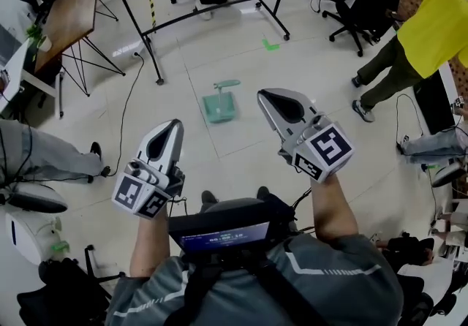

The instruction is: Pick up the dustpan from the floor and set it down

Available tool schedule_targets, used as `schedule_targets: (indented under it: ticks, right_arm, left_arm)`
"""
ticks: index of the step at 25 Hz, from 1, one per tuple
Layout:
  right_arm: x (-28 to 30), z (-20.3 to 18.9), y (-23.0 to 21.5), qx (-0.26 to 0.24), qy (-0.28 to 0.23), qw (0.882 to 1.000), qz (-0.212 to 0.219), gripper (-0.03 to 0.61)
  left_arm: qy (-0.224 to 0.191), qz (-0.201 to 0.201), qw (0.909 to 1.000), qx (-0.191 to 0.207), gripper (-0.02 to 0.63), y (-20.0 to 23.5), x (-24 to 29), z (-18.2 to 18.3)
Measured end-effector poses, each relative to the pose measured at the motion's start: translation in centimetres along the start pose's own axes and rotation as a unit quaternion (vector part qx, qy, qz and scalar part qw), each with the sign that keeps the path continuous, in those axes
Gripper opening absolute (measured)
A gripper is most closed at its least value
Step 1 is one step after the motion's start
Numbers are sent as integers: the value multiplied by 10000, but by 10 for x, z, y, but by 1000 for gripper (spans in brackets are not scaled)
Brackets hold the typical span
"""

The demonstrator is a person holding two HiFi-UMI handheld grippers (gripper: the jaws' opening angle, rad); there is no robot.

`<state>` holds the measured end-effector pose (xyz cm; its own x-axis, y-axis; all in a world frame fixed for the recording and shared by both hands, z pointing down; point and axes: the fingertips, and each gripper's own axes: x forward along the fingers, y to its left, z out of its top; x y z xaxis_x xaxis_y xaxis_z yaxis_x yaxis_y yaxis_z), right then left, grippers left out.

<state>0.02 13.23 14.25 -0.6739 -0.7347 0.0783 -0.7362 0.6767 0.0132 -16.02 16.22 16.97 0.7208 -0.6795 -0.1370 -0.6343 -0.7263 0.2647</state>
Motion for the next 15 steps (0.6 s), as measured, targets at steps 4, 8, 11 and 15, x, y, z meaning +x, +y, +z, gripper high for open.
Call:
schedule_targets:
  ticks: [4, 8, 11, 15]
  right_arm:
    - [-73, -14, -30, -251, 15, 9995, 204, 20]
    - [-121, -28, -61, -129, 25, 9986, 518, 20]
    - [-142, -34, -74, -117, -36, 9979, 635, 20]
    - [-157, -31, -61, -181, -74, 9983, 542, 20]
  left_arm:
    - [19, 211, 9998, 44, 26, -68, 33, -18]
    - [196, 445, 9986, 205, 26, -112, 71, -37]
    - [271, 586, 9975, 287, 26, -137, 82, -44]
    - [212, 502, 9981, 300, 26, -156, 65, -40]
